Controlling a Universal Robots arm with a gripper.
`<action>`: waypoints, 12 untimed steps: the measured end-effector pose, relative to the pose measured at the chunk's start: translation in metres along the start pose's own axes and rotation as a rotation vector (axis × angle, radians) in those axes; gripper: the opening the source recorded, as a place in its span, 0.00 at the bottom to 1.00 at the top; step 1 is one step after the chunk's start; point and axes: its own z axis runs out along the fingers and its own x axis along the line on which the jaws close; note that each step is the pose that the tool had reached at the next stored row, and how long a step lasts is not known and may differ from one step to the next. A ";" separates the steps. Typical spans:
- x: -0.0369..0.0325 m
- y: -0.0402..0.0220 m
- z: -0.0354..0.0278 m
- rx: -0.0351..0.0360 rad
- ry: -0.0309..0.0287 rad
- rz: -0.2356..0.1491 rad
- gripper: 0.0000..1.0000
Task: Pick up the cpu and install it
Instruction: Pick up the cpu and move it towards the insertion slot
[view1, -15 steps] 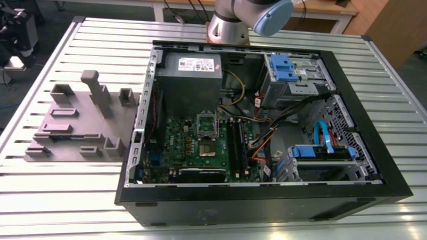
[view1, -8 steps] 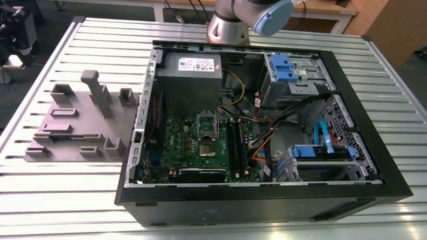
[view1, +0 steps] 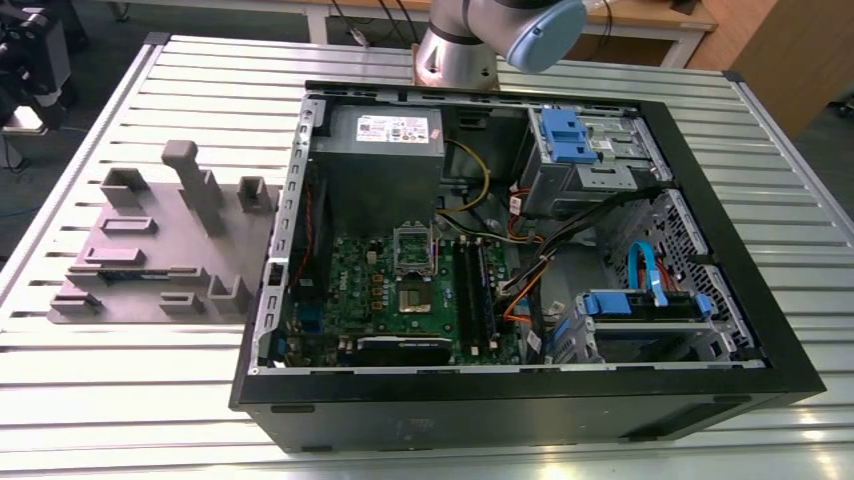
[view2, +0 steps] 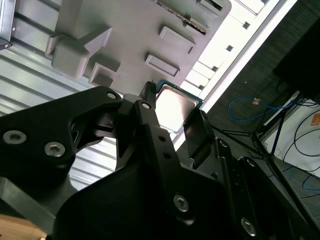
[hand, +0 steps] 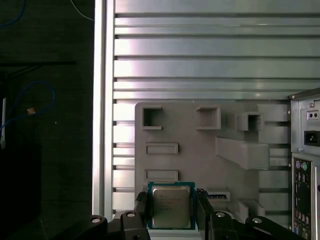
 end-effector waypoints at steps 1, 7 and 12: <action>0.0000 0.0000 -0.0002 -0.0001 -0.0001 0.000 0.47; 0.0000 0.0000 -0.0004 0.0000 0.0000 0.000 0.47; -0.0013 0.0001 -0.0004 0.0000 0.0000 0.000 0.47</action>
